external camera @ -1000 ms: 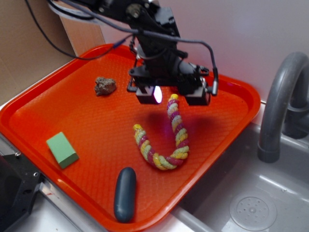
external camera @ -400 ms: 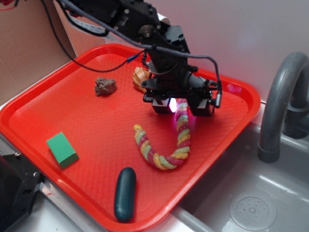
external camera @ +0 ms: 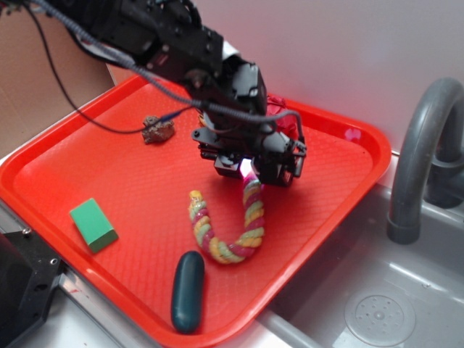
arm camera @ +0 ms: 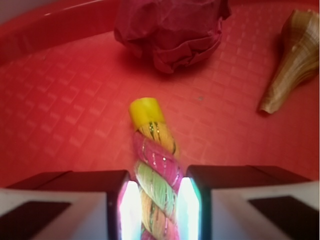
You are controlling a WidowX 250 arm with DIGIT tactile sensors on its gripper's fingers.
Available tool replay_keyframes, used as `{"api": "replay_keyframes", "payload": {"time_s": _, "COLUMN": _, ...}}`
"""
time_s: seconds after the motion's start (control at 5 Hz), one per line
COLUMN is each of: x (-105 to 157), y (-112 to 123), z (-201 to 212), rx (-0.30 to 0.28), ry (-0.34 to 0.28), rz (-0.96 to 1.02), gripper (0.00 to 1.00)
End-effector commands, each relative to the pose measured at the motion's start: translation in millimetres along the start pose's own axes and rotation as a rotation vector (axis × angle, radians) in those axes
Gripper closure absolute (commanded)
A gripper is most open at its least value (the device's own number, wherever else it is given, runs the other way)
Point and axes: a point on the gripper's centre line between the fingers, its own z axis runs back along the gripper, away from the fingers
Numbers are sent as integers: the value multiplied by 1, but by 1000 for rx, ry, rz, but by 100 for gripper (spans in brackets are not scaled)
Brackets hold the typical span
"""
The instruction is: Grab the multicolored rope.
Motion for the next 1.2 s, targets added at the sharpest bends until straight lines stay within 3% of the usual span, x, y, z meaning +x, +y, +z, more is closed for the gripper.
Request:
{"api": "replay_keyframes", "payload": {"time_s": 0.0, "x": 22, "y": -12, "z": 34, "rx": -30, "ry": -6, "rz": -136, "gripper": 100}}
{"api": "replay_keyframes", "payload": {"time_s": 0.2, "x": 61, "y": -17, "z": 74, "rx": -95, "ry": 14, "rz": -157, "gripper": 100}}
{"api": "replay_keyframes", "payload": {"time_s": 0.4, "x": 87, "y": 0, "z": 118, "rx": -130, "ry": -10, "rz": -141, "gripper": 100}}
{"api": "replay_keyframes", "payload": {"time_s": 0.6, "x": 101, "y": 33, "z": 165, "rx": -140, "ry": -36, "rz": -154, "gripper": 100}}
{"api": "replay_keyframes", "payload": {"time_s": 0.8, "x": 114, "y": 69, "z": 212, "rx": -146, "ry": -21, "rz": -146, "gripper": 100}}
{"api": "replay_keyframes", "payload": {"time_s": 1.0, "x": 113, "y": 76, "z": 239, "rx": -148, "ry": 8, "rz": -164, "gripper": 100}}
